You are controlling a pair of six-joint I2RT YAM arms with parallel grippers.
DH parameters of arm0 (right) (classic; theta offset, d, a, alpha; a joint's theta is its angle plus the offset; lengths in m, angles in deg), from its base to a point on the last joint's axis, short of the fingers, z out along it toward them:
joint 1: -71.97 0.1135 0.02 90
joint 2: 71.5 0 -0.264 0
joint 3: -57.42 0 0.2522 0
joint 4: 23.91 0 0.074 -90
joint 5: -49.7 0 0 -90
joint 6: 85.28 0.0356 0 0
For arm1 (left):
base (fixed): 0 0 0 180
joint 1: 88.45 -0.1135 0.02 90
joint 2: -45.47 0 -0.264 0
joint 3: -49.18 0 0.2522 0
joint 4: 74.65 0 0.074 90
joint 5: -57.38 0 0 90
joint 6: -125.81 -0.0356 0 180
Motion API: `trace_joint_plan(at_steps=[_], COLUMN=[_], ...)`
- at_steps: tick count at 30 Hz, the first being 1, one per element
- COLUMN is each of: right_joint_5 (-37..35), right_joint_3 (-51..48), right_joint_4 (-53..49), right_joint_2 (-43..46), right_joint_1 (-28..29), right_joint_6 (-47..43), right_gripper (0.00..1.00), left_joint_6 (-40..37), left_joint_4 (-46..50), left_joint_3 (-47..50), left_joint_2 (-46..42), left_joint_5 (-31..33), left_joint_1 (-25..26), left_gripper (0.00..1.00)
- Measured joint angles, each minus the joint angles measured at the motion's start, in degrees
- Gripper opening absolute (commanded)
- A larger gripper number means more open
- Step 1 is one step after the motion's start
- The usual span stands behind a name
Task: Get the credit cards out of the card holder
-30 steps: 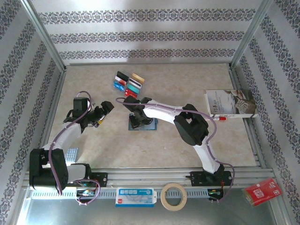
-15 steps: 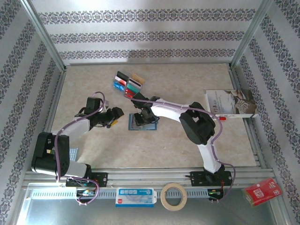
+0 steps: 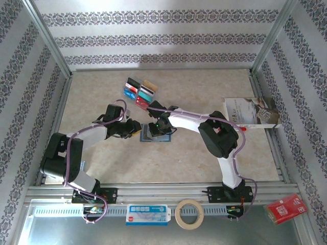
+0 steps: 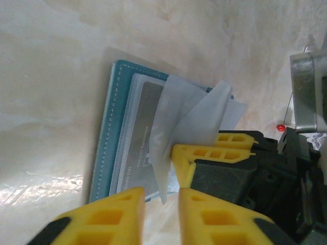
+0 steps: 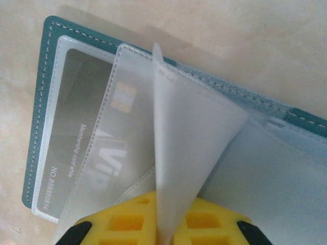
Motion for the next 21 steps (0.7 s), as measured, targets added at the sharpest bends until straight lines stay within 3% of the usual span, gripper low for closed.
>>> trace_joint_plan(at_steps=[21], right_joint_5=[3.5], right_joint_3=[-2.1], right_joint_4=[3.3], right_joint_2=[0.7], right_joint_1=[-1.1], right_joint_6=[1.7], right_gripper=[0.12], left_joint_6=[3.8], left_joint_4=[-7.3], left_joint_3=[0.0], left_joint_2=[7.8], left_joint_5=[-2.9], left_joint_1=[4.1], left_gripper=[0.2])
